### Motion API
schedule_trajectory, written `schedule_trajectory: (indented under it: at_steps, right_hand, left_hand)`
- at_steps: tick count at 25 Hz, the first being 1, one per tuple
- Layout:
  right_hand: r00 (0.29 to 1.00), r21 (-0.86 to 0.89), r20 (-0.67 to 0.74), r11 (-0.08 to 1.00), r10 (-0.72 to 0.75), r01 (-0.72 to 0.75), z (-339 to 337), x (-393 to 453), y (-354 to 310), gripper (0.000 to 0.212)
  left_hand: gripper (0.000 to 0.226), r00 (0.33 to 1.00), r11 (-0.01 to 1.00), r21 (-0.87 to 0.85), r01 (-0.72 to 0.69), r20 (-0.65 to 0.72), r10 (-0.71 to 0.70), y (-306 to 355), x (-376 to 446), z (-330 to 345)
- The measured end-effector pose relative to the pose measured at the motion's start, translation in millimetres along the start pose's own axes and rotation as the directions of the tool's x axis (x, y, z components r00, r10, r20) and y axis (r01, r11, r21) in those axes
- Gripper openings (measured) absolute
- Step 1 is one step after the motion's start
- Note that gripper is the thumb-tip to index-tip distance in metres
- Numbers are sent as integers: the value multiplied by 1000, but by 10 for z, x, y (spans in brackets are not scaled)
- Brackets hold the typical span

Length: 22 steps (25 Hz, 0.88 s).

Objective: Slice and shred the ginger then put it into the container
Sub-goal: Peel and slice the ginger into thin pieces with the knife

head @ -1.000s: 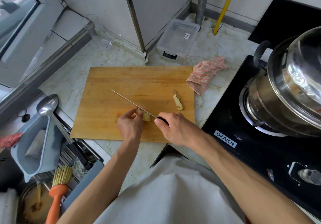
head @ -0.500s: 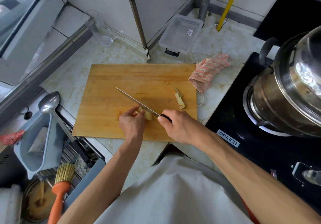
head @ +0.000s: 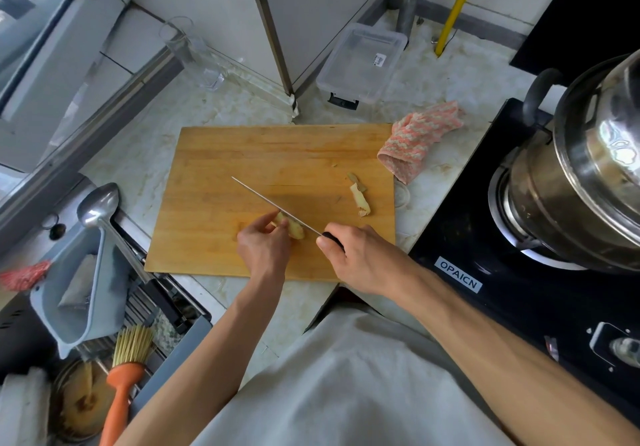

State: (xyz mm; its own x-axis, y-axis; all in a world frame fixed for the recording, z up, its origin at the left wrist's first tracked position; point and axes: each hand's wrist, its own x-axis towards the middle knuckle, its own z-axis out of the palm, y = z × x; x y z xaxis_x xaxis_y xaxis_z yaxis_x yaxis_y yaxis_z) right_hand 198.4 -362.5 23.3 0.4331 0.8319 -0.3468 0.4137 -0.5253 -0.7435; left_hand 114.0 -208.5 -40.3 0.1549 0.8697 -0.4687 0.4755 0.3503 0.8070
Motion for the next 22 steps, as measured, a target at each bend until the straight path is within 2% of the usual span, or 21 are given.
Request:
schedule_trajectory:
  at_steps: [9,14,20,22]
  right_hand:
    - [1000,-67,-4,998,-22,22,149,132,6,28]
    - [998,37,-46,999,-30,32,159,62,92,32]
    - [991,201,-125,979,45,-19,16,-11,218,37]
    - [986,225,-161,974,46,-8,-35,7,227,37]
  left_hand:
    - [30,1000,999,-22,23,10,-23,11,-39,-20]
    - [16,999,998,-54,25,40,-22,24,-50,-59]
    - [16,987,995,-90,-53,148,66,28,-111,-175]
    - [13,982,994,-10,-111,153,111,20,-95,-217]
